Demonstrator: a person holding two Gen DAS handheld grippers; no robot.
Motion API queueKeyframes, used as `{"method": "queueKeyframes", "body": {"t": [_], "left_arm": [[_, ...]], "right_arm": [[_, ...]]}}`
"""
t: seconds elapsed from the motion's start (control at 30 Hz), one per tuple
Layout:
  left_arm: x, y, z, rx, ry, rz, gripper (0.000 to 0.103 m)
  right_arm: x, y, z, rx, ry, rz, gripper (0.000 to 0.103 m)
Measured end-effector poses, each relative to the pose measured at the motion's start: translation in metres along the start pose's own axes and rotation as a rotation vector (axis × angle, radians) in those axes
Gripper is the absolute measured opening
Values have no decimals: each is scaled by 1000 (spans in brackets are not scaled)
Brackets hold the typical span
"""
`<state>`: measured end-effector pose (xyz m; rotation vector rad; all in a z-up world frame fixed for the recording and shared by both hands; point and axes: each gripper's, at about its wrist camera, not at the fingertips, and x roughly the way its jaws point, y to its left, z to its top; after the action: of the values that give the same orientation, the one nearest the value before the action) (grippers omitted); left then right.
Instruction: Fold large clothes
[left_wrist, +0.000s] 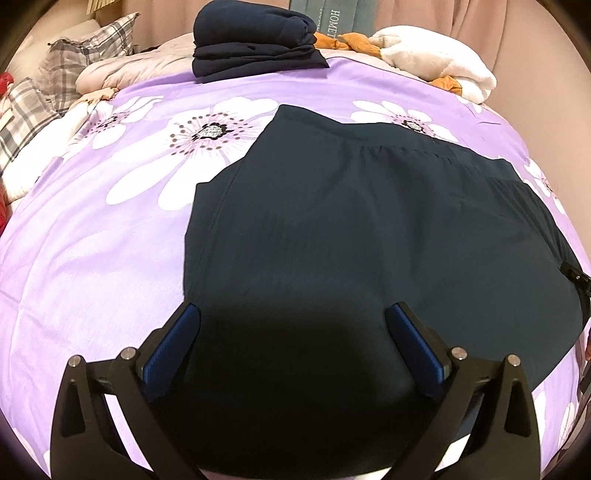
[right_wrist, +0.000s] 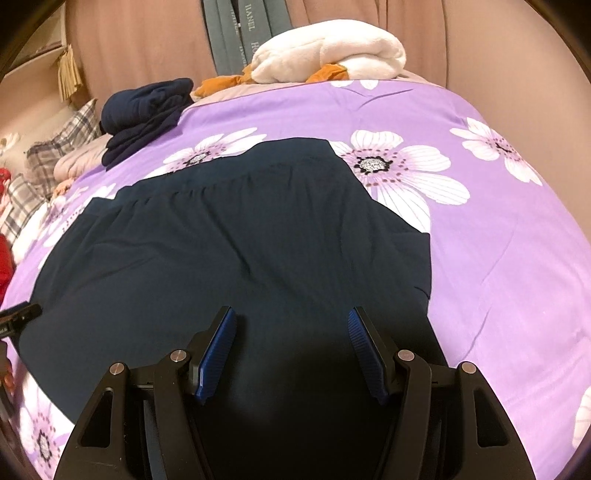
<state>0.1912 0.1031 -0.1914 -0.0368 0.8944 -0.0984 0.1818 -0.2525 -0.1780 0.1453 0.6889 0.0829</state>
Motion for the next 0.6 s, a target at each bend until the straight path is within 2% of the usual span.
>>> {"method": "queueKeyframes", "body": {"t": [0.47, 0.6], "left_arm": [[-15, 17, -13, -59, 8, -7, 103], [-16, 37, -19, -144, 37, -19, 103]], "right_arm": [[-14, -11, -8, 47, -6, -9, 62], [-17, -12, -9, 55, -5, -15, 62]]}}
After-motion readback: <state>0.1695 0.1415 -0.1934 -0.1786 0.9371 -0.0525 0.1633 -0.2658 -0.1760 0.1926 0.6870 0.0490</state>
